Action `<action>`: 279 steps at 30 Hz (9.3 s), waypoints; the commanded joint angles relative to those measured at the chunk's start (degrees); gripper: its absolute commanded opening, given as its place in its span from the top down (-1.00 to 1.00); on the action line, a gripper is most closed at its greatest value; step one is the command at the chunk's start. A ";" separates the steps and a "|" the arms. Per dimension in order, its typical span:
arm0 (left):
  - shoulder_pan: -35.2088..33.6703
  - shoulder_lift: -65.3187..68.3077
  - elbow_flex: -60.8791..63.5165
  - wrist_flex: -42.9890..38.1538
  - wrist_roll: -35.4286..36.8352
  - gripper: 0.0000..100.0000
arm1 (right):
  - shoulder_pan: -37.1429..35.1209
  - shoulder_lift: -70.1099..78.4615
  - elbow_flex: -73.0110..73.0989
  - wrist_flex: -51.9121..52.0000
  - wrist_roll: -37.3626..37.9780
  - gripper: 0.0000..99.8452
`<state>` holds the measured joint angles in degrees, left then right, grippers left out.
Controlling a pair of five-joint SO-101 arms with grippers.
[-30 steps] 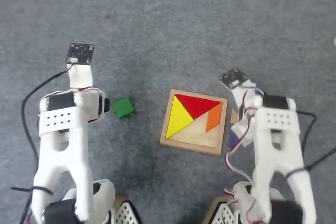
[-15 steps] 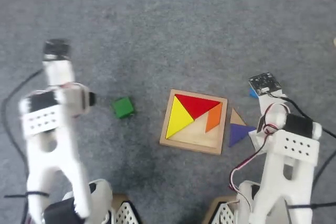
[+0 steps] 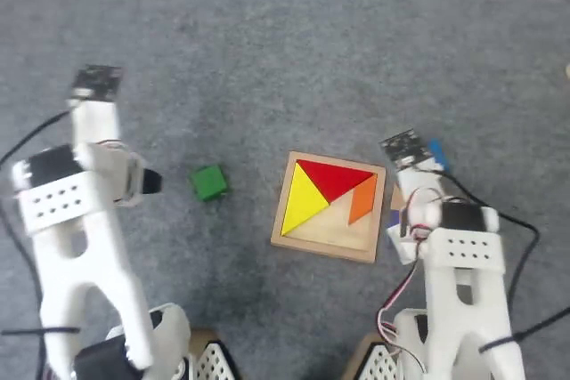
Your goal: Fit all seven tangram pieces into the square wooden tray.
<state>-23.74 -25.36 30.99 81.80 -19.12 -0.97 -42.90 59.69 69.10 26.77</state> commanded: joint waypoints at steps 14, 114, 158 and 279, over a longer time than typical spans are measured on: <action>15.65 29.71 -6.11 -9.67 22.24 0.52 | -1.19 -1.89 1.85 -2.68 -0.44 0.47; 12.48 20.84 0.48 -19.52 19.78 0.52 | -38.73 60.88 -66.37 19.56 -11.08 0.98; 12.48 20.75 0.40 -18.37 19.69 0.52 | -29.05 35.21 -37.27 -5.67 -24.26 0.98; 12.84 21.19 1.19 -18.81 19.69 0.52 | -36.62 40.57 -37.36 3.74 -14.42 0.57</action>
<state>-10.90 -1.89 32.66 62.81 0.75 -33.23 1.41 24.26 72.53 13.67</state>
